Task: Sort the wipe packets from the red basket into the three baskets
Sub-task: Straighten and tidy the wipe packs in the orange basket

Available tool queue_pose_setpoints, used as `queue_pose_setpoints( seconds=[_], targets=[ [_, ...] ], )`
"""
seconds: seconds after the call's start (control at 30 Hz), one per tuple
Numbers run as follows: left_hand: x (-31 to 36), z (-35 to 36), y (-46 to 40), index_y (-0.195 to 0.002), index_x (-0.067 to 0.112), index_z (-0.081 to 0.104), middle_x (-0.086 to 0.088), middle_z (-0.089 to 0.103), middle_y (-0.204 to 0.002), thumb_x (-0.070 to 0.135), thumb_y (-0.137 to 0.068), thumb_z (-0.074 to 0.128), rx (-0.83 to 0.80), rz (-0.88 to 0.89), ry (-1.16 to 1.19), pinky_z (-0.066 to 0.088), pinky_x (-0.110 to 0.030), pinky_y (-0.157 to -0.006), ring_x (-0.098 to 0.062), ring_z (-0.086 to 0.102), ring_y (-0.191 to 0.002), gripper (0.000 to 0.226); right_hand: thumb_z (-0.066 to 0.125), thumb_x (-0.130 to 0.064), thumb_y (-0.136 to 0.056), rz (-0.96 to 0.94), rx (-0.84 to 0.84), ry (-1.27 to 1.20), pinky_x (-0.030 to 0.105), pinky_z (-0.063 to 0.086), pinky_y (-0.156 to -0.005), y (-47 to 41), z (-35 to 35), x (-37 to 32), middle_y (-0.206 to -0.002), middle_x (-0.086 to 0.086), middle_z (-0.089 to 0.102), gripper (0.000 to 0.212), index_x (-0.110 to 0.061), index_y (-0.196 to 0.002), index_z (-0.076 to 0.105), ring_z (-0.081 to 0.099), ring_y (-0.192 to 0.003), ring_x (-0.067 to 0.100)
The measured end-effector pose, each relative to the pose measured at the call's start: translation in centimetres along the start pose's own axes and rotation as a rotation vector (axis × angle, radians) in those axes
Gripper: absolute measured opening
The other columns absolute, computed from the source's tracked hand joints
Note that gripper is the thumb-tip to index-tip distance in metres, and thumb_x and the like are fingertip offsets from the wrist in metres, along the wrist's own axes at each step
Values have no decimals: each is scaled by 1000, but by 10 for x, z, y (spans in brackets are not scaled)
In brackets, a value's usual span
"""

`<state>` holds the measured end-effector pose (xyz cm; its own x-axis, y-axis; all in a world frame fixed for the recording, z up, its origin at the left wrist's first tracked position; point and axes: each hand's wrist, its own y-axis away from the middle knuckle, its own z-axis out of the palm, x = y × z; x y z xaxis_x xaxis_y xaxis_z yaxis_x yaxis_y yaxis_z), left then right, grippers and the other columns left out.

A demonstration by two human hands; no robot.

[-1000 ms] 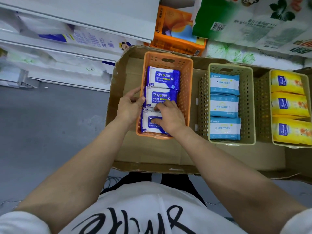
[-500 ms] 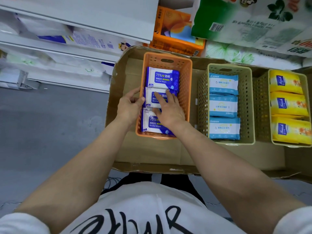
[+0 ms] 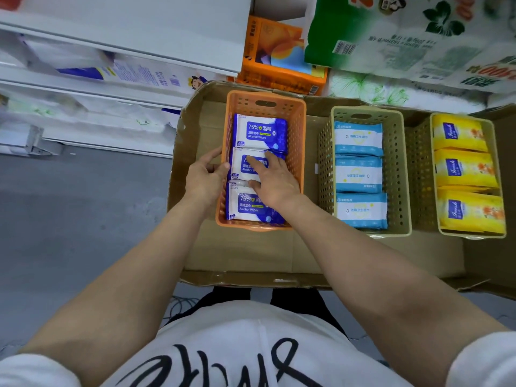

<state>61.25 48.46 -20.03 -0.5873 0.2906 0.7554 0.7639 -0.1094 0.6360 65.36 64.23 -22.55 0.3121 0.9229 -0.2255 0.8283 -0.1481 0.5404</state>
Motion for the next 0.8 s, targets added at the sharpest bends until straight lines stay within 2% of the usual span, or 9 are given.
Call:
queue_pose_setpoints(
  seconds=[0.1, 0.23, 0.33, 0.43, 0.53, 0.6, 0.63, 0.7, 0.8],
  targets=[
    [4, 4, 4, -139, 32, 50, 2, 67, -110, 30, -96, 61, 46, -15, -4, 61, -36, -72, -14, 71, -96, 45, 51, -36, -100, -48, -35, 23, 47, 36, -113, -6, -8, 3, -162, 7, 14, 63, -35, -155, 20, 17, -147, 28],
    [11, 15, 8, -137, 29, 51, -1, 69, -111, 33, -94, 63, 128, -60, -51, 61, -43, -79, -16, 71, -92, 44, 51, -33, -101, -120, -43, -36, 46, 34, -114, -7, -21, 10, -160, 9, 20, 60, -33, -154, 24, 22, -146, 29],
    [22, 40, 11, -139, 25, 51, -7, 66, -118, 35, -95, 61, 374, 28, -299, 54, -41, -92, -24, 65, -105, 46, 54, -37, -98, -208, 89, -227, 42, 36, -112, 4, -46, 25, -158, 8, 28, 61, -30, -153, 29, 30, -144, 28],
    [38, 98, 22, -141, 15, 50, -21, 54, -131, 32, -94, 60, 564, 235, -547, 34, -40, -103, -39, 47, -124, 50, 59, -33, -96, -256, 306, -429, 35, 39, -106, 23, -84, 70, -148, 7, 44, 57, -22, -148, 41, 44, -135, 24],
    [59, 186, 45, -139, 12, 52, -22, 53, -130, 26, -94, 60, 490, 511, -509, 31, -34, -103, -36, 47, -122, 49, 60, -31, -95, -207, 489, -524, 35, 42, -102, 40, -120, 156, -138, 10, 55, 48, -18, -140, 52, 51, -126, 25],
    [67, 251, 59, -137, 14, 54, -17, 58, -123, 25, -95, 60, 334, 620, -470, 36, -24, -96, -24, 54, -108, 45, 61, -29, -94, -136, 625, -515, 34, 45, -99, 51, -134, 230, -129, 11, 61, 41, -14, -132, 59, 57, -119, 26],
    [69, 284, 66, -136, 15, 55, -12, 60, -117, 24, -96, 60, 227, 627, -434, 38, -18, -91, -17, 55, -98, 42, 61, -27, -93, -86, 693, -497, 32, 44, -97, 55, -138, 269, -125, 11, 63, 38, -12, -128, 62, 59, -115, 27],
    [68, 343, 79, -134, 18, 58, -1, 61, -104, 22, -97, 60, 38, 603, -389, 45, -24, -88, -12, 56, -89, 38, 59, -27, -93, 59, 736, -452, 32, 41, -97, 60, -142, 347, -123, 10, 64, 36, -13, -126, 64, 59, -114, 28],
    [59, 405, 86, -144, 20, 48, 0, 64, -111, 26, -96, 61, -49, 467, -459, 42, -23, -91, -14, 58, -100, 50, 56, -33, -94, 199, 616, -318, 40, 41, -100, 65, -136, 437, -129, 13, 61, 42, -17, -133, 60, 55, -118, 36]
  ],
)
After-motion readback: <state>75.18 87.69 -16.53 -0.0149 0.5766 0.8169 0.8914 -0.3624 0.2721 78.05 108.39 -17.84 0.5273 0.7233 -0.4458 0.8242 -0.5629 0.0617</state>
